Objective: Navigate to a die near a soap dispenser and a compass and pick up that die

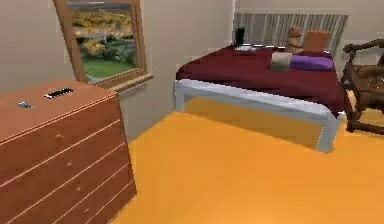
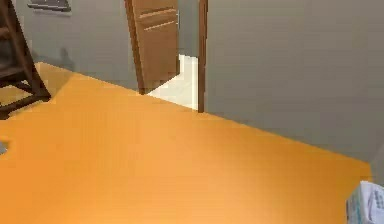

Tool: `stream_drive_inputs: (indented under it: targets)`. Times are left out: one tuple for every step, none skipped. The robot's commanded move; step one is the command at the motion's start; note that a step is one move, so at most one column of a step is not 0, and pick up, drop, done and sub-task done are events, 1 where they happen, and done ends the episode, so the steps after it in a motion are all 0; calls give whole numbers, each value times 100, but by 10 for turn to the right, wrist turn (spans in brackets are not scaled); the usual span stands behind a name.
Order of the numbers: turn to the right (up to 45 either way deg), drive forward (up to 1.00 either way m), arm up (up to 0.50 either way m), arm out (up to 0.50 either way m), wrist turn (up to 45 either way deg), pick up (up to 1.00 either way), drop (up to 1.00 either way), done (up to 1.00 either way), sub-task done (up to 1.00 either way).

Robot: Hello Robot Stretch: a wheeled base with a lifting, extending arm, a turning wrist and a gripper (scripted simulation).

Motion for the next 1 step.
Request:
stream_drive_inputs:
  targets:
    - [450,0,0,0,0,0,0,0,0]
